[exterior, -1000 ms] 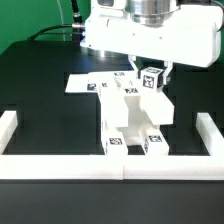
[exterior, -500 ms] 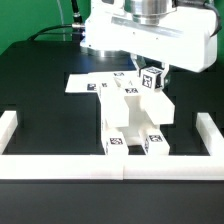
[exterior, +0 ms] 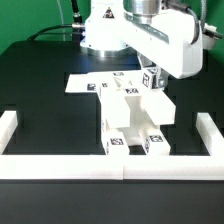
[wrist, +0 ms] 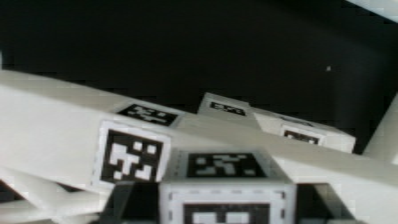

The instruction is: Assemble chair

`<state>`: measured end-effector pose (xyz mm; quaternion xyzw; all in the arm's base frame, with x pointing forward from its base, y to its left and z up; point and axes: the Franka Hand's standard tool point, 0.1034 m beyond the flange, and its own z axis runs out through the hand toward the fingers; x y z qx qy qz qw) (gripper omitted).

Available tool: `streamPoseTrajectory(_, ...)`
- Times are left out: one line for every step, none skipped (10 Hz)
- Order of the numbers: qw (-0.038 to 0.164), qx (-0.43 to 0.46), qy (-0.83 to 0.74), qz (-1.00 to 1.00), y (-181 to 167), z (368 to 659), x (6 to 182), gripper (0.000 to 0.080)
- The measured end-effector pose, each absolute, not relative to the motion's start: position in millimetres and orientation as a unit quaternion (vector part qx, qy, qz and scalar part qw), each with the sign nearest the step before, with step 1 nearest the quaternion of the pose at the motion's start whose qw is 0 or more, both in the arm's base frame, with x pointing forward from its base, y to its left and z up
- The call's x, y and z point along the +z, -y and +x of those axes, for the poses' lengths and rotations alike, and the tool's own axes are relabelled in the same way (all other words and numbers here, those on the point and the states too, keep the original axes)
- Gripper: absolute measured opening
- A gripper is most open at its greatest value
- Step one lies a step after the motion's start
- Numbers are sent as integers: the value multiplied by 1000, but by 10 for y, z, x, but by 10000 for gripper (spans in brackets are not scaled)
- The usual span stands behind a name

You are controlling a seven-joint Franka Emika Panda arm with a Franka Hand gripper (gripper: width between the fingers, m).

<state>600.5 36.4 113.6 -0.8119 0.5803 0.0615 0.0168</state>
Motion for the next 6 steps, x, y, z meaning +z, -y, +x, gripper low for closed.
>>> streamPoseTrajectory(16, 62, -593, -802, -364, 6006, 1136, 285)
streamPoseTrajectory(14, 62, -625, -778, -369, 6009, 1137, 285)
streamPoseTrajectory(14, 64, -653, -754, -379, 6010, 1137, 285)
streamPoseTrajectory(15, 66, -676, -734, -395, 6011, 1137, 285)
streamPoseTrajectory(14, 66, -688, -723, -402, 6011, 1137, 285)
streamPoseTrajectory(14, 69, -718, -692, -420, 6012, 1137, 285)
